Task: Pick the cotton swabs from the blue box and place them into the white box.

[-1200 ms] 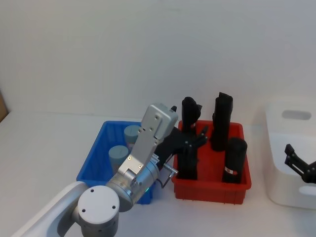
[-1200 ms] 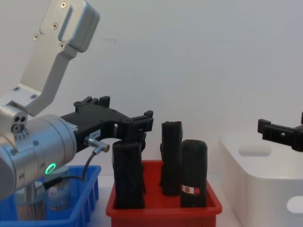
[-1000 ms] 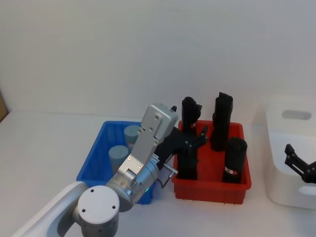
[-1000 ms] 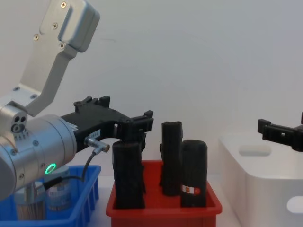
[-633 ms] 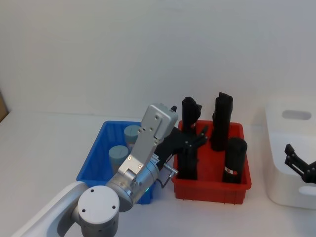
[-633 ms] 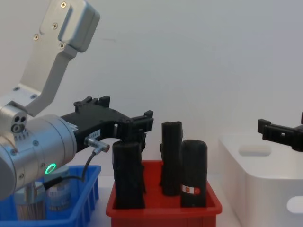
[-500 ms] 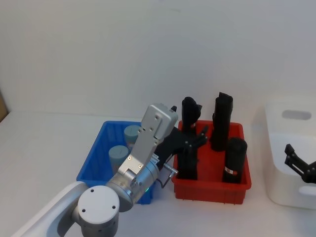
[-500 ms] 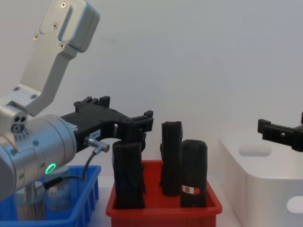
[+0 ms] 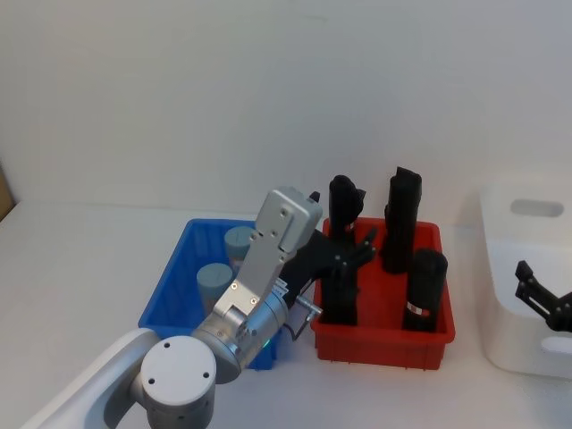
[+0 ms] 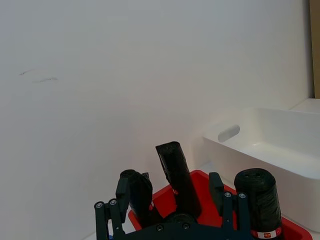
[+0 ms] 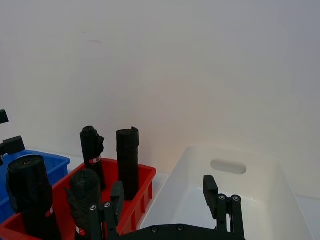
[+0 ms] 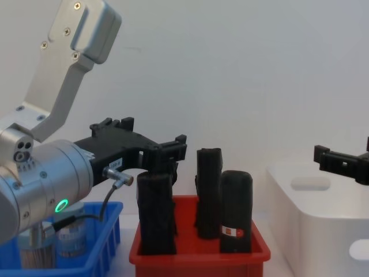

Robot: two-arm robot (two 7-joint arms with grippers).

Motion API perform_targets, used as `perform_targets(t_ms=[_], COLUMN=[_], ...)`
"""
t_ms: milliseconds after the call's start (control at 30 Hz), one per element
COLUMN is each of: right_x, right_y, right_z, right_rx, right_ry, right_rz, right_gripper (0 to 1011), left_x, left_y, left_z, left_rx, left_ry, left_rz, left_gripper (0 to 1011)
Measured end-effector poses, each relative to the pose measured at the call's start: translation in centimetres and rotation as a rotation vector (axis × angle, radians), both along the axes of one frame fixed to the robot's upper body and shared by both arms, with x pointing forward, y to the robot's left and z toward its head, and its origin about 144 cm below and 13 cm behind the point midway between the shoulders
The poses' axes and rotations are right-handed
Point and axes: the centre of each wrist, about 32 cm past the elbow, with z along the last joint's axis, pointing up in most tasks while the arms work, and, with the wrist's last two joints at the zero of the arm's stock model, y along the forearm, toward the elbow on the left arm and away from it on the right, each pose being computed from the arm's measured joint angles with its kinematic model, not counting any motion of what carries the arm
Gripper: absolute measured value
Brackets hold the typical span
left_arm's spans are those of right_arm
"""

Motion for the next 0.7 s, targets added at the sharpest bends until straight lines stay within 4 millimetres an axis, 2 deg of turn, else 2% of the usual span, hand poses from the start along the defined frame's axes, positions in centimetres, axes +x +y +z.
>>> perform_targets(t_ms=[700], right_x=[0.0], right_y=[0.0], right_z=[0.0], right_rx=[0.0], right_ry=[0.0], right_rz=[0.0], right_gripper=[1002], left_x=[0.0], left_y=[0.0], left_z=[0.0], left_rx=[0.0], left_ry=[0.0], left_rz=[0.0], left_gripper=[1000])
